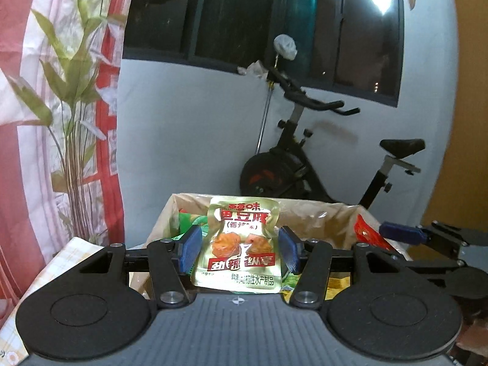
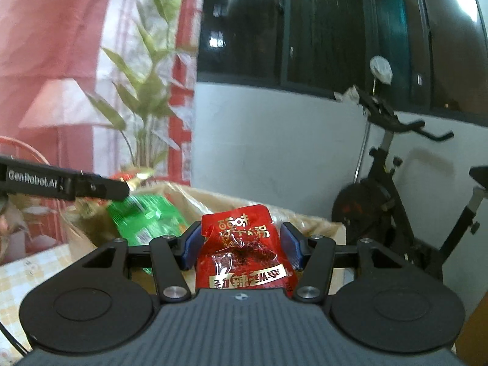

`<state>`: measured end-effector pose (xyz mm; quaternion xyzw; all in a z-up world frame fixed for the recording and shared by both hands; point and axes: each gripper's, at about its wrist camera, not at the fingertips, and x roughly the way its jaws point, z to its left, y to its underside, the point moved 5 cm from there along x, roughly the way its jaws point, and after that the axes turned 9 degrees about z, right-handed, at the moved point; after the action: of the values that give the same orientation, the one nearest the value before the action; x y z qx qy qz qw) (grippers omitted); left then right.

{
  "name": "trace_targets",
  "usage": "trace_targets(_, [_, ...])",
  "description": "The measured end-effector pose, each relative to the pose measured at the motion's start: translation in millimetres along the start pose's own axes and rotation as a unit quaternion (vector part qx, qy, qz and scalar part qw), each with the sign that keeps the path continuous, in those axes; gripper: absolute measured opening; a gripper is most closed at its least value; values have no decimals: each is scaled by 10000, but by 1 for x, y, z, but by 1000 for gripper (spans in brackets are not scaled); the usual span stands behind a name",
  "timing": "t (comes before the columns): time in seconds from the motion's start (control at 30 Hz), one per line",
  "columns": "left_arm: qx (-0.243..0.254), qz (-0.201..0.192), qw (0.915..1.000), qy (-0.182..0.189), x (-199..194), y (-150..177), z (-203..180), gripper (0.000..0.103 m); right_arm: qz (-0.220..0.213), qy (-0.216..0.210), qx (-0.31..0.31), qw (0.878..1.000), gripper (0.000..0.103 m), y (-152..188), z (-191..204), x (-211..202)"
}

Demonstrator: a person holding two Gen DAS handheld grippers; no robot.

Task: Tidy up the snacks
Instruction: 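Carry both packets over the box and open both tools to drop them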

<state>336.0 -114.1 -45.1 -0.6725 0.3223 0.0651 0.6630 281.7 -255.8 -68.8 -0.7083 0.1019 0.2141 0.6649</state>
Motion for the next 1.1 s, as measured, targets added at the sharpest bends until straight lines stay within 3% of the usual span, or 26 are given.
trace_targets(0.37, [176,468,9986,-168,28,19,5,62,514,-34,-31,9987,61,22,-6,19])
trace_targets(0.6, [211,420,9987,-184,15,21,5,86,535,92,-54,9985,75,27,-5,9])
trace_targets(0.83, [105,447,9987,-205,-1,26,8,87,494,136,-83,9987,77,29,-8,-11])
trace_targets(1.1, [84,218,9995,-230,-34,39,4,87,396,15,-161,9991,77,37,-4,-42])
